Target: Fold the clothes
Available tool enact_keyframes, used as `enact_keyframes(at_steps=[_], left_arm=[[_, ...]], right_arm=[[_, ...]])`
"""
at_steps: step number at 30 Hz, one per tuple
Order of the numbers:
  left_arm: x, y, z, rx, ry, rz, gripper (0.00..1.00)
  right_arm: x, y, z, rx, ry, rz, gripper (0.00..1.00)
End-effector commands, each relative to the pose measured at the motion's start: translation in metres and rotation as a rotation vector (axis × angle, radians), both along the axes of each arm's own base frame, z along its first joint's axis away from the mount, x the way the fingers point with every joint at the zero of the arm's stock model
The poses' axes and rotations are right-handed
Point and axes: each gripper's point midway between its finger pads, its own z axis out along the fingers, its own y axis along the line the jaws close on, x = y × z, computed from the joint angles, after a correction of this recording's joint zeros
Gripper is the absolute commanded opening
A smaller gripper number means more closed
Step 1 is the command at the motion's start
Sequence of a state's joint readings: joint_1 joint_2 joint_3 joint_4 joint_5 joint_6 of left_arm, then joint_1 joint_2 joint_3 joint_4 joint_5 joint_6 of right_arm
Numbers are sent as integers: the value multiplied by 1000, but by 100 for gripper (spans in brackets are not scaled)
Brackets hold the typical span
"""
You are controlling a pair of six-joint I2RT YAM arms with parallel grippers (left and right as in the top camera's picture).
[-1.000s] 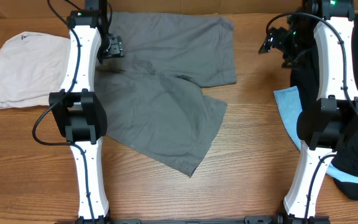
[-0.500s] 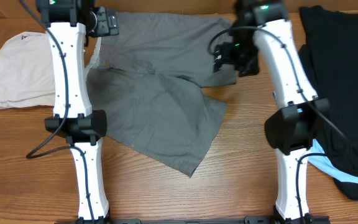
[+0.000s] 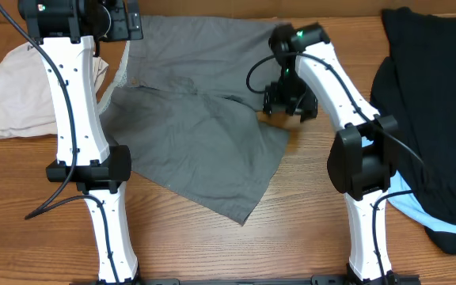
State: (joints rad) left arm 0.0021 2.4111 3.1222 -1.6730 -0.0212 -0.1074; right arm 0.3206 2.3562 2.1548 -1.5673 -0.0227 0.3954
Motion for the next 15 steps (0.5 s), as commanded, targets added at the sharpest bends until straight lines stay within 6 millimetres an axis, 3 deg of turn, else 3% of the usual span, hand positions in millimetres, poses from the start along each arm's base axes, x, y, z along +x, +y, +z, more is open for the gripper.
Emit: enact_keyframes(at_steps=[1,6,15], left_arm=[[-5,-6,17,-16,-44,-54,100],[-4,-6,17,-15,-45,-56,100],[-4,-7,18,-14,-46,-58,100]], right_arm=[[-9,4,-19,18,40,-24,80],[-15,5,-38,29,60,-32,52],[-28,4,-81,43,80,-40,26]])
